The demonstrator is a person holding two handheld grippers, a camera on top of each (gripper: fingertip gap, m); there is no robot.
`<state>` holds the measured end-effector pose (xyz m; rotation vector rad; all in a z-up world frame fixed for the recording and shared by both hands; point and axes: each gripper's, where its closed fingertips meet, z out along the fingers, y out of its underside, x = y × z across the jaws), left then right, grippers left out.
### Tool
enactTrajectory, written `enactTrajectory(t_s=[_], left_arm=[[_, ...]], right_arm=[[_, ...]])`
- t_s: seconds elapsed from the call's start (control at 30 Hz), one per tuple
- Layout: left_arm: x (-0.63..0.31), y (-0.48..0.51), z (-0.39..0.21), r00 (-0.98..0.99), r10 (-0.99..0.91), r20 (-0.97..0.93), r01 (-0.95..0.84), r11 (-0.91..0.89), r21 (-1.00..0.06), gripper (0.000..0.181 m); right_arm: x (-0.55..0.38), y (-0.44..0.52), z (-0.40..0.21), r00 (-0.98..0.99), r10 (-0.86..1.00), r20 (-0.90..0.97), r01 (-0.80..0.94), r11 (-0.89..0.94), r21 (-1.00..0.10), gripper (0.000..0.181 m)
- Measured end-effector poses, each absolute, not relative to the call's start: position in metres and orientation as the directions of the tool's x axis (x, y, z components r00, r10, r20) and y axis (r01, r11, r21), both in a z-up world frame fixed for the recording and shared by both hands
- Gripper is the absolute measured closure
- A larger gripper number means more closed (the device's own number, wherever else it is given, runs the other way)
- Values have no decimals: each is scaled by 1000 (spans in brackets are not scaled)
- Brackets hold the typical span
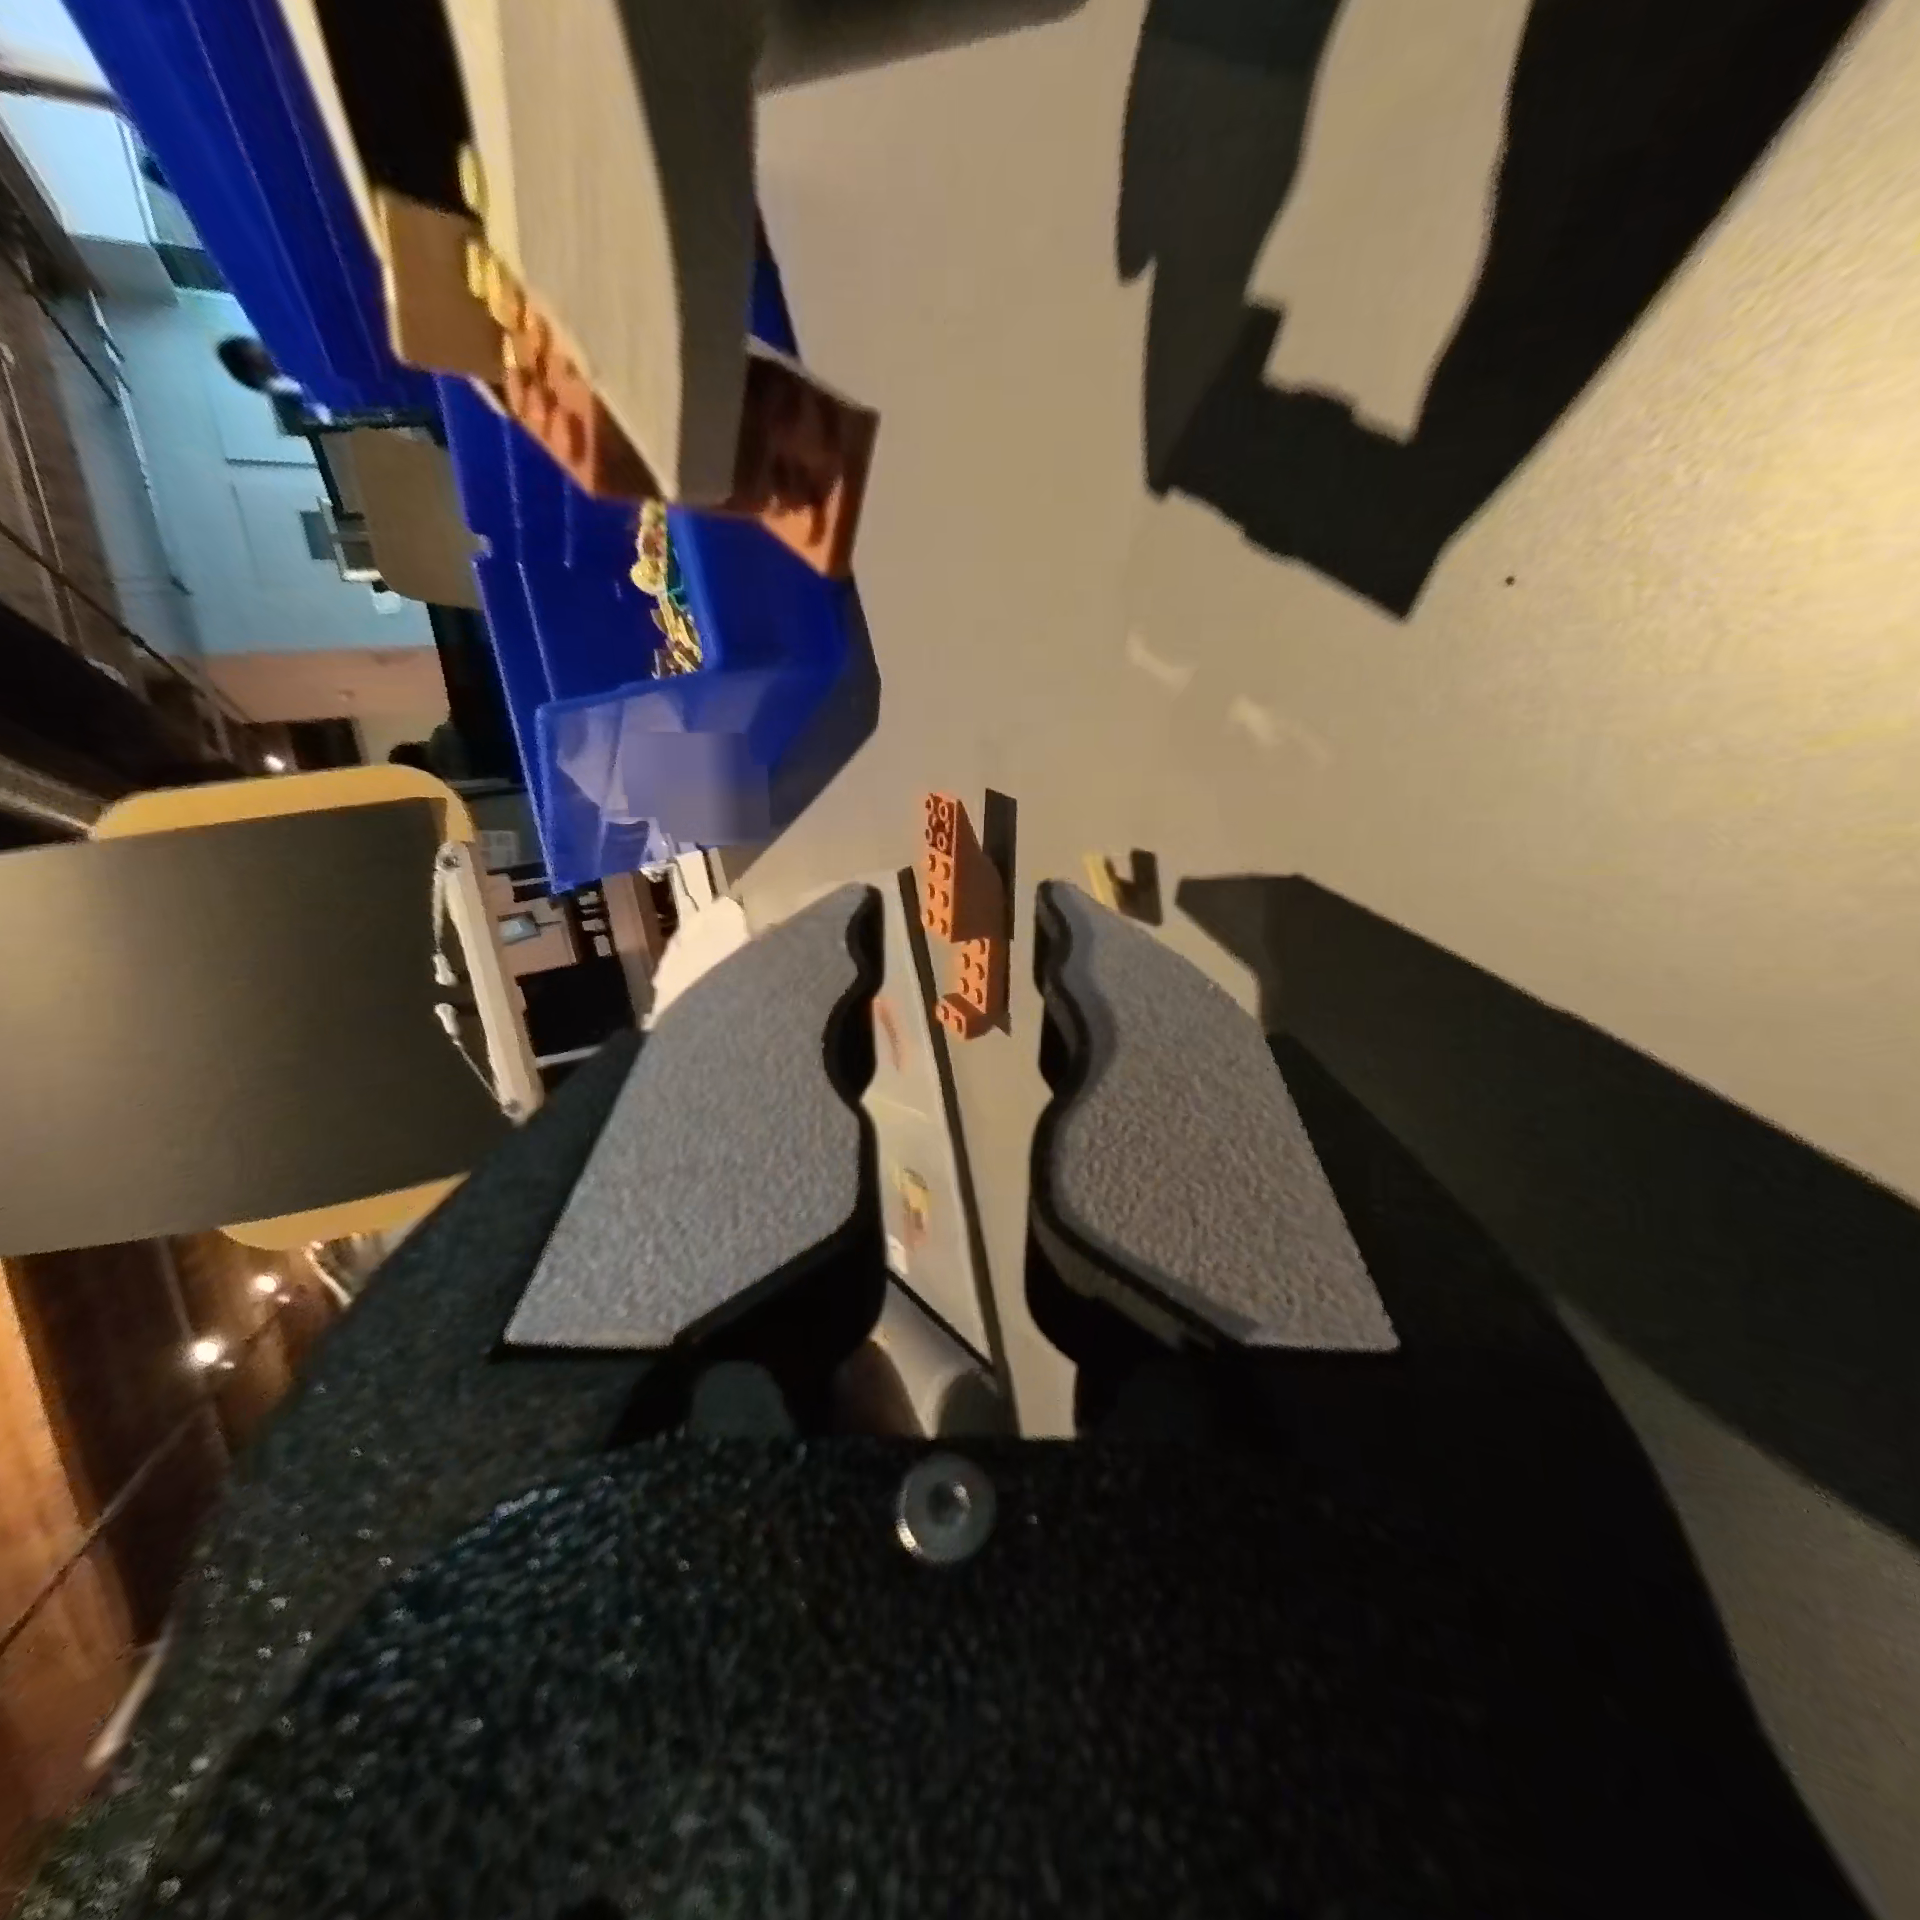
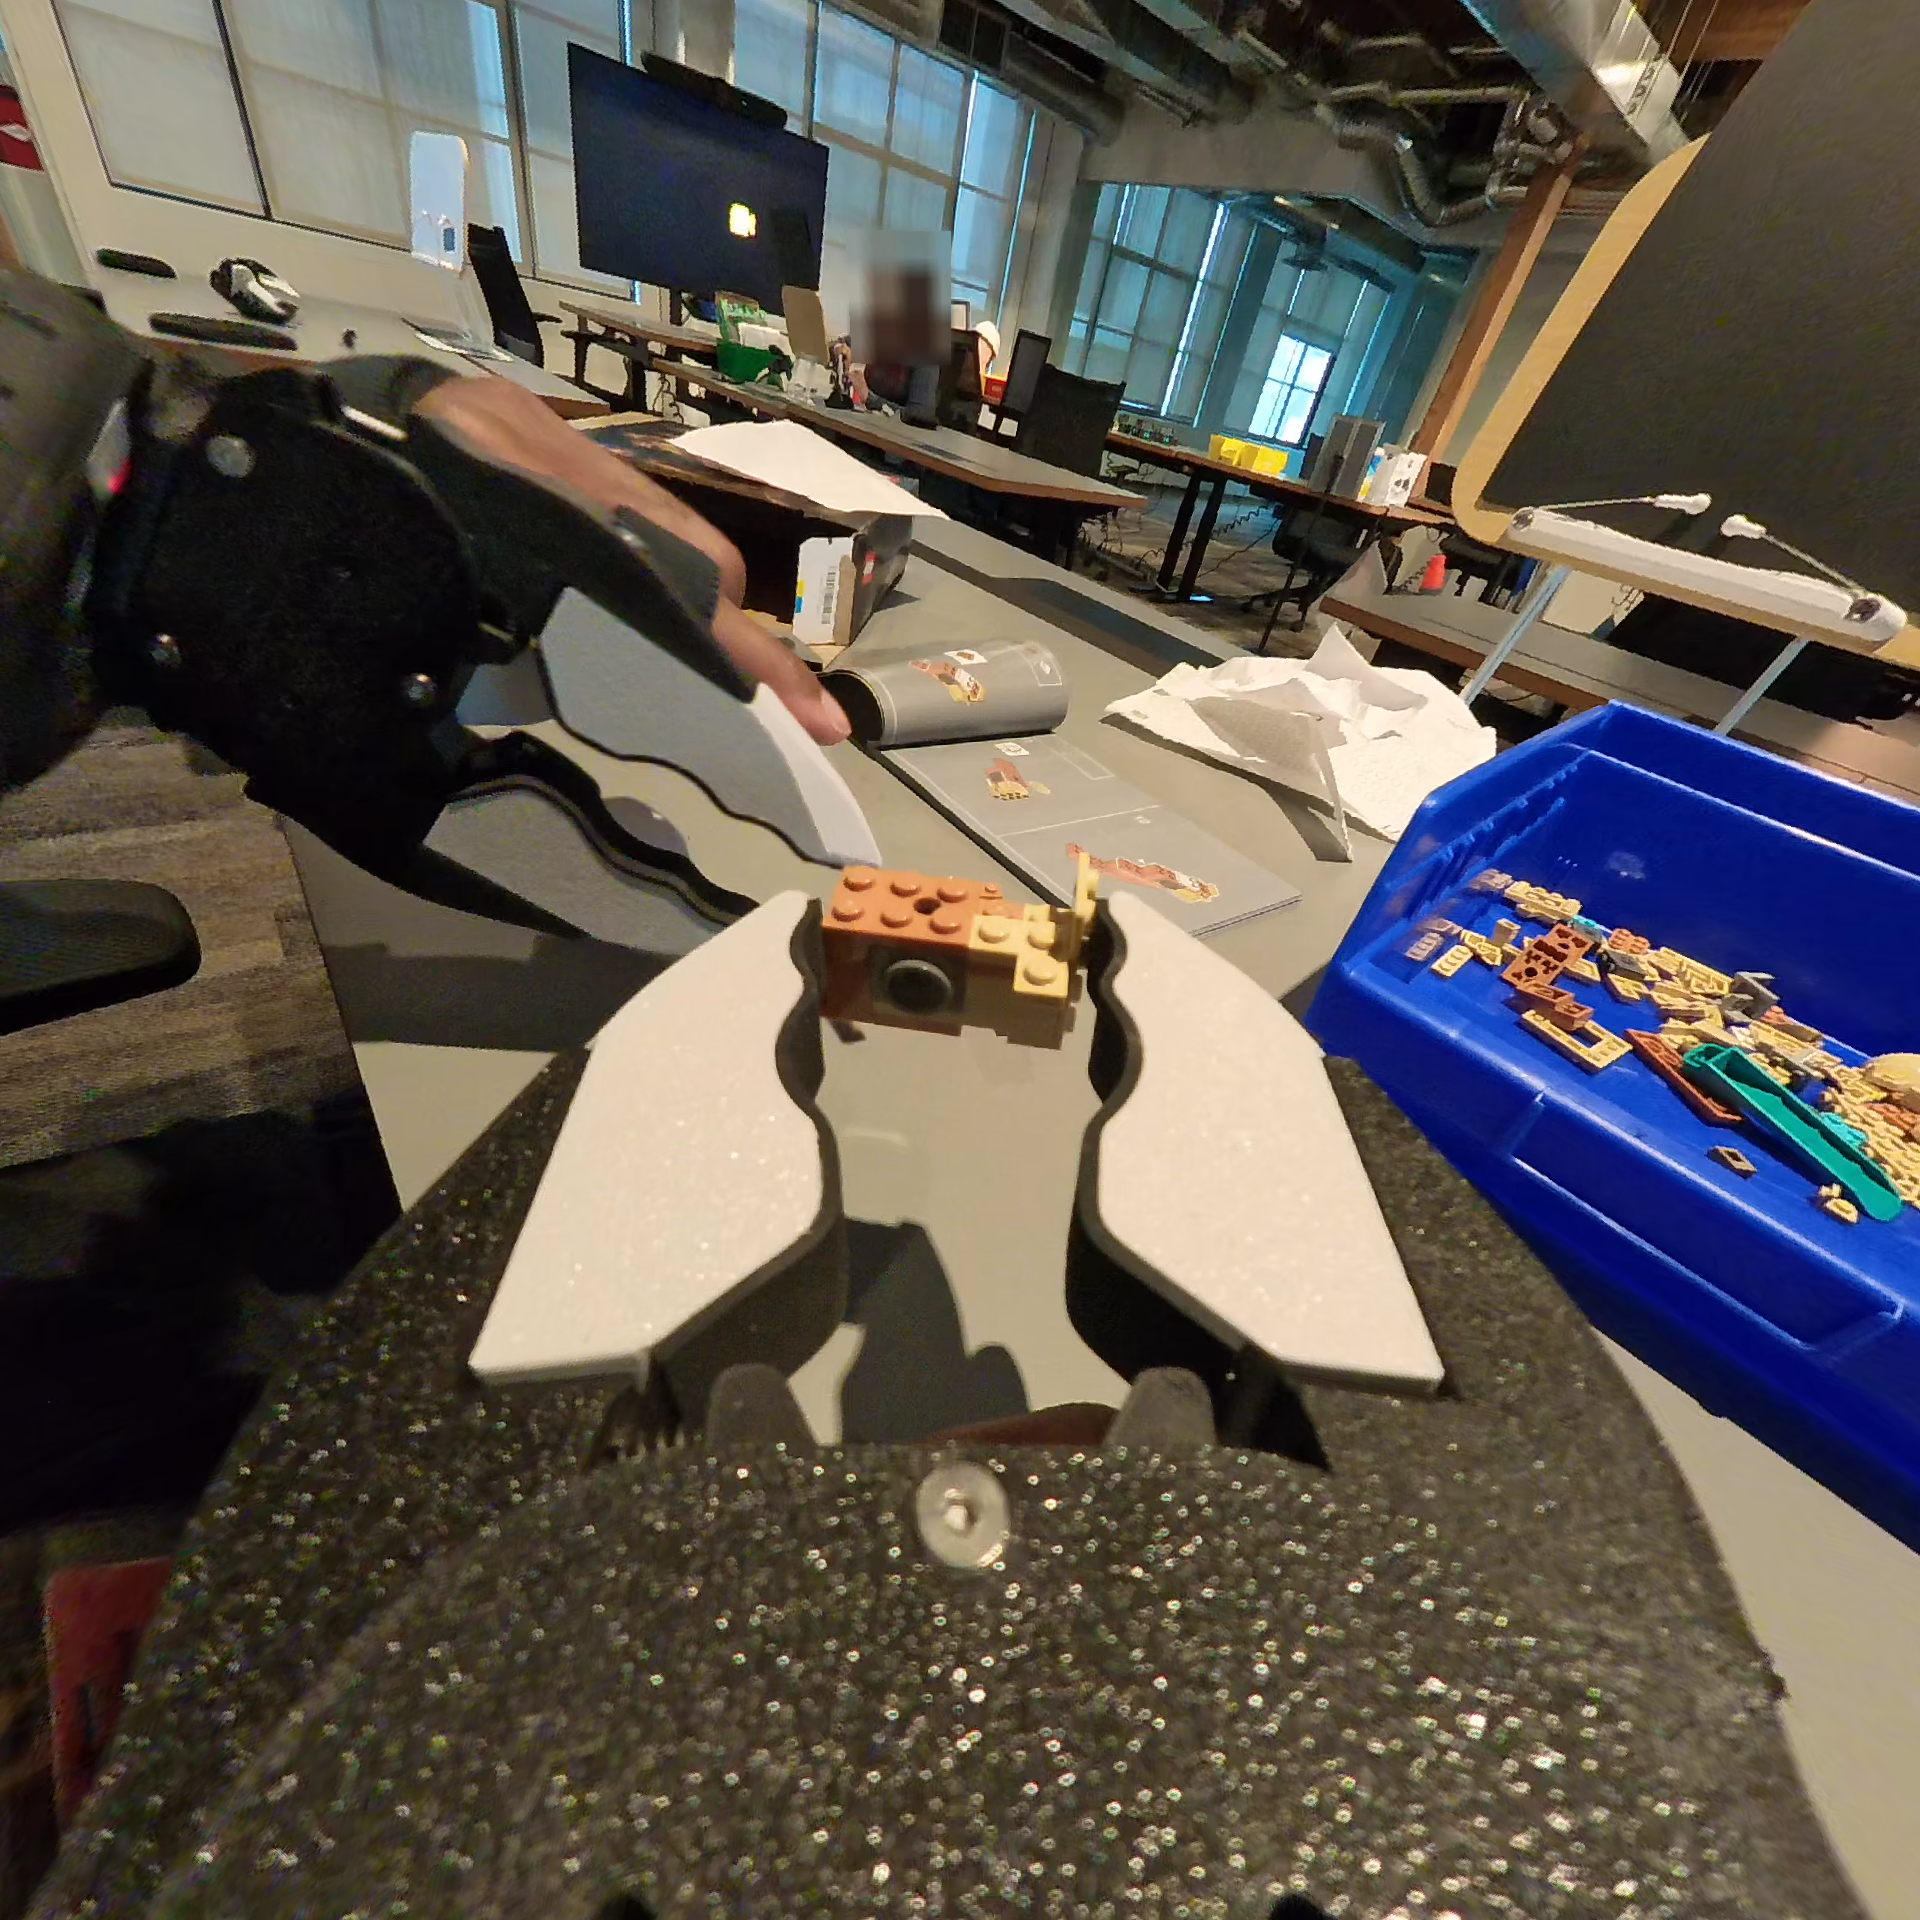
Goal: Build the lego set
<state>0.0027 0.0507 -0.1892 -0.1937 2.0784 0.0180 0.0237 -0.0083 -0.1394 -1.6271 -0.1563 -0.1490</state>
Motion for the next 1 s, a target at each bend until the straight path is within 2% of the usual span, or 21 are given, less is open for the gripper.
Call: enactTrajectory(t_s=[0.1,0.23,0.33,0.5,0.67,0.83,1.0], left_arm=[[-1,60,-198,-527,-299,-796,-249,949,-192,154],[-6,59,-216,-596,-599,-535,-414,800,-435,151],[3,59,-221,-587,-703,-401,-468,699,-541,150],[11,57,-236,-576,-787,-222,-566,580,-586,150],[15,57,-237,-572,-803,-168,-592,546,-594,157],[15,56,-237,-555,-814,-171,-586,528,-614,160],[13,53,-238,-541,-826,-158,-588,506,-631,166]], right_arm=[[24,-8,-140,981,11,193,194,-62,-979,133],[23,-7,-141,981,16,195,195,-67,-978,133],[28,-5,-148,982,7,191,190,-122,-974,133],[33,3,-173,997,80,6,31,-313,-949,133],[31,7,-203,982,128,-138,-51,-528,-848,133],[30,8,-227,985,136,-105,11,-661,-751,133],[28,5,-232,987,143,-68,48,-679,-733,132]])
